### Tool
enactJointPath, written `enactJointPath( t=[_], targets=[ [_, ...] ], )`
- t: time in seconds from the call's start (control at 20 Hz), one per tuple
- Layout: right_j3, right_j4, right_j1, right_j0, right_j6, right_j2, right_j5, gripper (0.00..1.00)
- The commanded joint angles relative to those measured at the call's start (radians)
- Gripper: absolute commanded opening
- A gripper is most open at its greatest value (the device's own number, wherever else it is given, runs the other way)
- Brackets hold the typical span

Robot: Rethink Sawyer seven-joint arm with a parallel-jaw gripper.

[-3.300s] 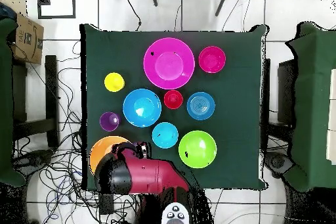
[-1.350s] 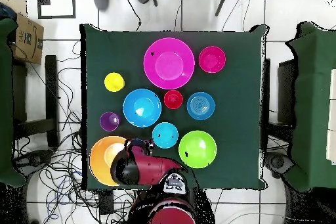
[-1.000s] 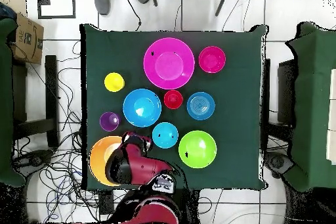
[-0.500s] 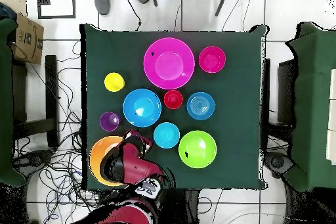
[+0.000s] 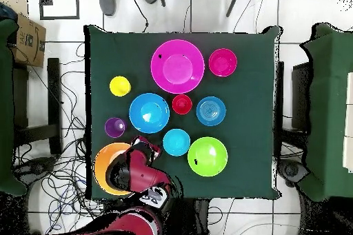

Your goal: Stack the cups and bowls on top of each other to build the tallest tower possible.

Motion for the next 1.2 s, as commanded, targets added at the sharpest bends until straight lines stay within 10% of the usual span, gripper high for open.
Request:
enactJointPath(
  t=[0.05,1.2],
  targets=[
    [-0.043,0.085,-0.063,0.033,0.189,0.045,0.106,1.0],
    [-0.031,0.072,-0.201,-0.004,0.182,0.083,0.326,1.0]
  ],
)
